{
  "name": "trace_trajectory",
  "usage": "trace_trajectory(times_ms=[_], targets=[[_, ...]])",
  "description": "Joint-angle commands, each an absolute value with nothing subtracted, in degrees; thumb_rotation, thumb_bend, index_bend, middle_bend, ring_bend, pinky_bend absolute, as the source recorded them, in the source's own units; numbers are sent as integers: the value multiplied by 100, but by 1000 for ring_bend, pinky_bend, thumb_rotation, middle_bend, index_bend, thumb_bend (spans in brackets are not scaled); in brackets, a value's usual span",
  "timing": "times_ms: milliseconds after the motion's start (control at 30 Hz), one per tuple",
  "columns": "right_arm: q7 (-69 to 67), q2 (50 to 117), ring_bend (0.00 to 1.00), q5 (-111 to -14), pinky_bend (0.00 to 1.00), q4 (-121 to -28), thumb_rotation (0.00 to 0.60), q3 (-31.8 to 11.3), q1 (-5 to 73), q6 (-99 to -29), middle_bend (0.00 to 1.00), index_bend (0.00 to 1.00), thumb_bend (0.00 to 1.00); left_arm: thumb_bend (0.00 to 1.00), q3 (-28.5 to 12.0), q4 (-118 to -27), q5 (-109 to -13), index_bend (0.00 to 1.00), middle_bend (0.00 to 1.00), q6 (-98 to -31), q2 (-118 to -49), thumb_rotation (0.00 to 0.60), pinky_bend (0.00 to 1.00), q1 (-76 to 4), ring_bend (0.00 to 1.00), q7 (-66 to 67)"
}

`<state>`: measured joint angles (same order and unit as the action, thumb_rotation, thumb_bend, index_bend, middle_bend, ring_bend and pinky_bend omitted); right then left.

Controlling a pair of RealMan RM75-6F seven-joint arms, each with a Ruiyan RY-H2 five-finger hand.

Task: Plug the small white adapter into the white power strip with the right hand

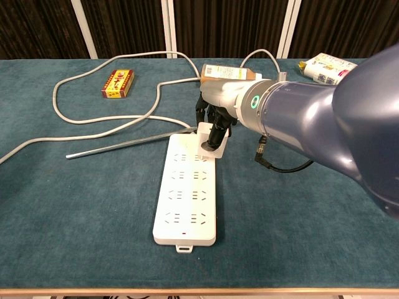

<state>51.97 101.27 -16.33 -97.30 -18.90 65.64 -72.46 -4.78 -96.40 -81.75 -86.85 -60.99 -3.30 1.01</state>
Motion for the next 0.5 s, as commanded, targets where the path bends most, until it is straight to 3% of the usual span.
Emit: trace_trajectory(times_ms=[33,500], targets=[[5197,10143,558,-1638,328,-9701,600,-1884,6555,-7226,533,656,512,89,-484,-9638,-8167,199,0,-8691,-6100,600,0,-329,0,103],[5179,10175,558,-1698,328,-9613,600,-1888,6503,-7168,533,656,513,90,-481,-9640,-8163,199,0,-8686,-6119,600,0,-334,0,158]])
